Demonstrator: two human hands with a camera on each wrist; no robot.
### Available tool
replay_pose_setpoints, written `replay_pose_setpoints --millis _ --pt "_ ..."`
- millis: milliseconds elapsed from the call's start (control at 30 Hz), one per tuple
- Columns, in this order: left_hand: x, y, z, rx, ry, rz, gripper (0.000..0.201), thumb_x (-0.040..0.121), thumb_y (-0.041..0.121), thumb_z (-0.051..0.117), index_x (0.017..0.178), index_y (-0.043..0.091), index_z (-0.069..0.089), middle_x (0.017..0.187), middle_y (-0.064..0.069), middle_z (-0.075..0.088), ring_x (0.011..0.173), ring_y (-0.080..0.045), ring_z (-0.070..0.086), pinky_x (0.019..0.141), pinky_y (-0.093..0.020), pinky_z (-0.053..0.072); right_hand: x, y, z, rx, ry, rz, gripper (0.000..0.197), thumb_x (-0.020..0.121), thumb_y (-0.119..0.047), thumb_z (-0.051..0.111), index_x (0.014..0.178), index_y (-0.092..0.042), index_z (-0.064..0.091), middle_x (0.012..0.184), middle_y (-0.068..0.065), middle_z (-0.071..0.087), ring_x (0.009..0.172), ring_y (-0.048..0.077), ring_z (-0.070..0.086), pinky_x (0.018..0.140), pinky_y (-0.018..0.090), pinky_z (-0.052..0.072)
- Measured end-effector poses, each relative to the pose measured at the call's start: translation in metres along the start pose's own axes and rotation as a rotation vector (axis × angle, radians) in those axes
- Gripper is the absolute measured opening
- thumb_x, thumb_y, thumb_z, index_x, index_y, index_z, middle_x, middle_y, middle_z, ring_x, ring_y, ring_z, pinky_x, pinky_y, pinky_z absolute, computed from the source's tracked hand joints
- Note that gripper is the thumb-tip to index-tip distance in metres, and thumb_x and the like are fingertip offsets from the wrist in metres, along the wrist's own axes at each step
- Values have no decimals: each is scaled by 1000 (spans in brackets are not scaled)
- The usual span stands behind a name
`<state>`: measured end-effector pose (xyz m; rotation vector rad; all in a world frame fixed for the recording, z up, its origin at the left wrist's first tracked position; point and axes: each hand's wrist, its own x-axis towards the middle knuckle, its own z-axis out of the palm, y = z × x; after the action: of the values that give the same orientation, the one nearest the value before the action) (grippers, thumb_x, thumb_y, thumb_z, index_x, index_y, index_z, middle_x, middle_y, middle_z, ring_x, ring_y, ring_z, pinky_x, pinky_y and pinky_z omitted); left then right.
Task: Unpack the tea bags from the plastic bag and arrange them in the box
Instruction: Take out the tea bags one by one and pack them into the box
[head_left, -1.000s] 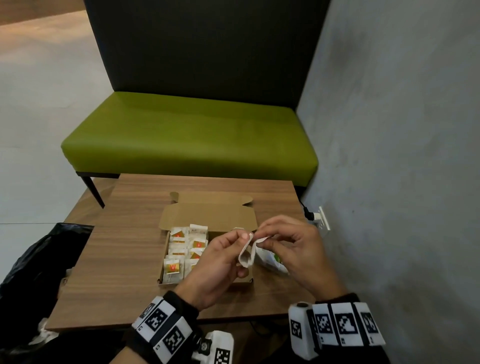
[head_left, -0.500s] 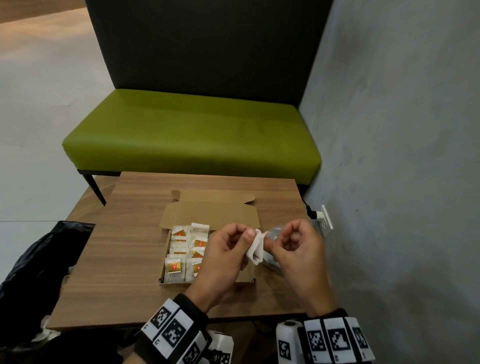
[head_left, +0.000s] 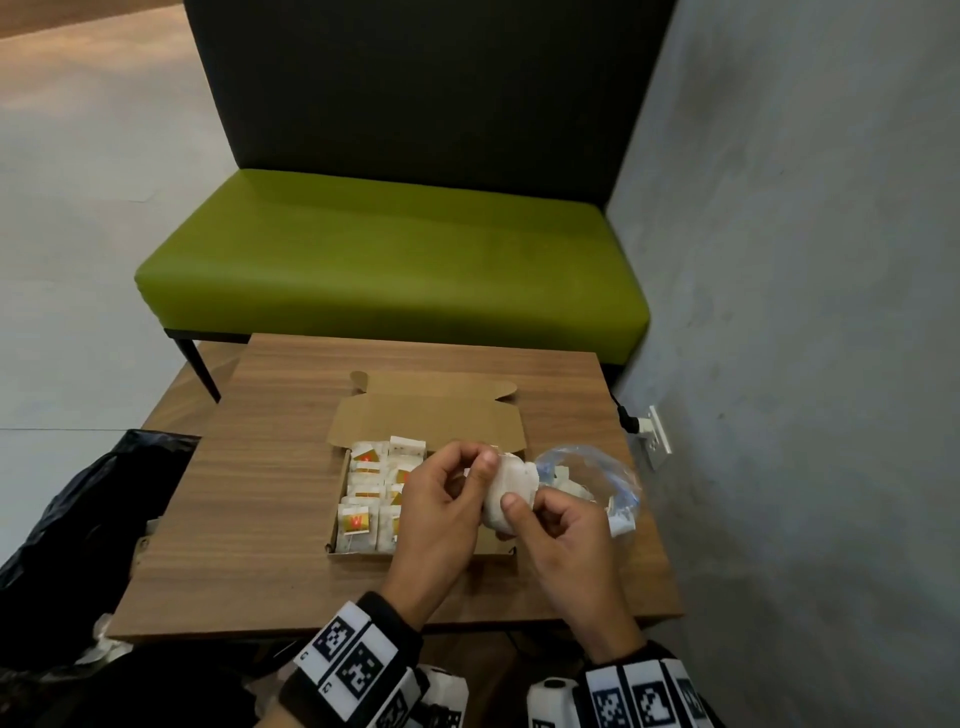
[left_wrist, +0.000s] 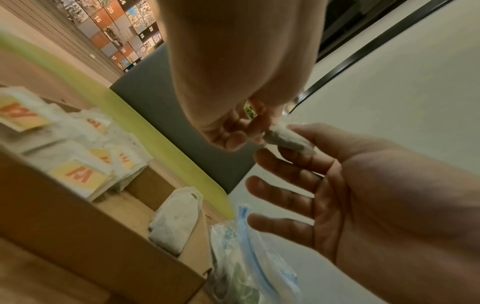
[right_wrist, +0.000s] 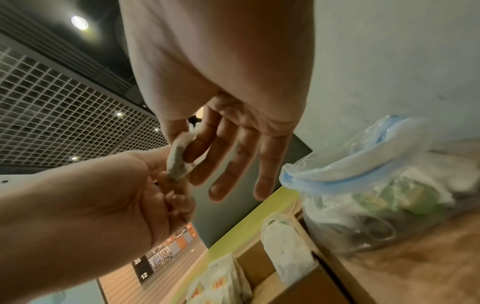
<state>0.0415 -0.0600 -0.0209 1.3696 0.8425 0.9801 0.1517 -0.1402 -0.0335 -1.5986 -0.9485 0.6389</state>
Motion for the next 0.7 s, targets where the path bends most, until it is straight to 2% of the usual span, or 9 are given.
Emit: replay_pose_setpoints --millis 100,200,267,333,400,467,533,600,700 --pt "1 6 -4 -79 -122 -170 17 94 21 61 108 12 65 77 4 71 61 0 63 50 -14 46 1 2 -3 -3 -57 -10 20 91 -22 68 74 -13 71 70 7 72 68 20 71 61 40 57" --pt "6 3 -12 -78 -280 -278 29 89 15 68 118 12 62 72 4 71 54 0 58 48 -14 42 1 7 -8 -6 -145 2 32 90 -39 68 76 -10 70 68 7 68 62 15 62 57 31 51" --pt "9 0 -17 -64 -283 -271 30 88 9 70 117 9 64 71 3 68 52 -1 53 48 -15 39 2 10 -12 -18 -171 20 31 89 -40 68 77 -11 71 70 8 69 65 20 65 60 34 53" --pt "13 -3 -20 -17 -253 -232 28 87 5 71 114 9 66 70 3 67 54 -3 53 50 -14 41 1 12 -12 -16 -173 37 27 91 -34 66 77 -12 72 69 8 70 66 22 68 62 32 55" --pt "16 -4 -22 91 -267 -172 26 86 9 73 111 15 69 75 1 70 62 -8 58 56 -17 46 2 16 -12 -35 -173 58 27 92 -32 63 77 -12 72 68 9 70 66 21 68 63 29 54" --pt "20 -6 -25 208 -311 -119 16 85 14 75 101 19 73 79 -1 72 68 -11 62 64 -22 51 2 19 -11 -70 -198 82 26 94 -32 63 78 -14 72 69 9 70 68 22 68 65 30 54" --pt "25 -7 -28 286 -352 -102 5 85 15 75 90 17 75 72 2 71 64 -4 61 61 -20 49 3 21 -10 -104 -229 99 24 95 -32 62 79 -18 73 70 6 70 68 20 67 67 33 54" --pt "31 -7 -32 360 -367 -89 1 86 15 75 85 15 76 67 8 69 57 1 58 56 -16 47 4 22 -10 -125 -222 106 23 95 -31 63 78 -19 72 67 0 70 65 14 67 65 29 54" --pt "44 -14 -38 462 -338 -56 2 86 18 75 85 19 76 75 6 73 70 -8 66 65 -23 53 6 24 -16 -170 -150 105 26 94 -30 64 73 -18 71 63 0 68 61 11 64 63 28 53"
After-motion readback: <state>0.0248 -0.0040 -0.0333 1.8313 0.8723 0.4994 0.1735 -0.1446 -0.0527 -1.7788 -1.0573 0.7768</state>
